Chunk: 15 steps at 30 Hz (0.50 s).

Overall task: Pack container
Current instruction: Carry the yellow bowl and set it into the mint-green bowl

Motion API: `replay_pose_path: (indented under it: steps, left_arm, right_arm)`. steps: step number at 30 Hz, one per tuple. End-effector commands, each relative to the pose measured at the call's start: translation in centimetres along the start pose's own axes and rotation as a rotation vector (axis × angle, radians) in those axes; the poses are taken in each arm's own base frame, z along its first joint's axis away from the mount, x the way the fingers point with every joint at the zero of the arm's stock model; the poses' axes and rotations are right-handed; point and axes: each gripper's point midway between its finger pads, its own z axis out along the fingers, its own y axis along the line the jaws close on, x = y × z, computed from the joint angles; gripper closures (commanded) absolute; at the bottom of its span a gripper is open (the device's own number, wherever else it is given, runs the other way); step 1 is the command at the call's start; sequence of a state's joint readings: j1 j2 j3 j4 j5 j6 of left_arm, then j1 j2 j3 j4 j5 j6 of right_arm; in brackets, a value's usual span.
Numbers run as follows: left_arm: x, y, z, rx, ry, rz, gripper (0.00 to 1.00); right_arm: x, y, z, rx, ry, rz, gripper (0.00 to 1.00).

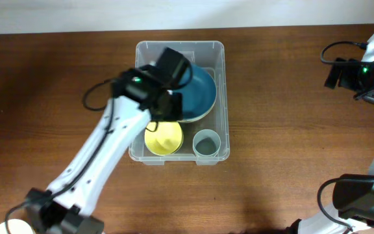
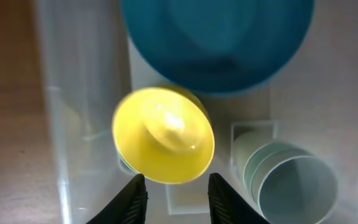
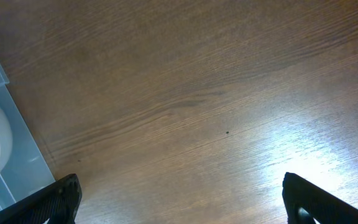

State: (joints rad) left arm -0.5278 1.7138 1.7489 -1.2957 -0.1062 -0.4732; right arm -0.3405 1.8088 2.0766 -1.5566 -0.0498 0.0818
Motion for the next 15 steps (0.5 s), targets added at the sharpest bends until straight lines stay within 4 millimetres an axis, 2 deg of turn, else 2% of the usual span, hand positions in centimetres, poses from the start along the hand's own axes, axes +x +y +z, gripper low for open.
replay_pose_path:
  steps: [1,8,15]
  left_arm:
    - [-0.2,-0.5,1.1,-0.015,0.008,0.011,0.67]
    - [-0.4,-1.9,6.2,-0.046,0.073,0.034,0.78]
    - [0.1,-1.0,10.5,-0.096,0.161,0.029,0.87]
  right_arm:
    - [0.2,0.0,-1.1,-0.001,-0.029,-0.001,0.01]
    - [0.4,0.0,-1.1,-0.001,-0.022,-0.001,0.01]
    - [0.3,0.0,-1.1,-0.001,-0.023,-0.001,0.01]
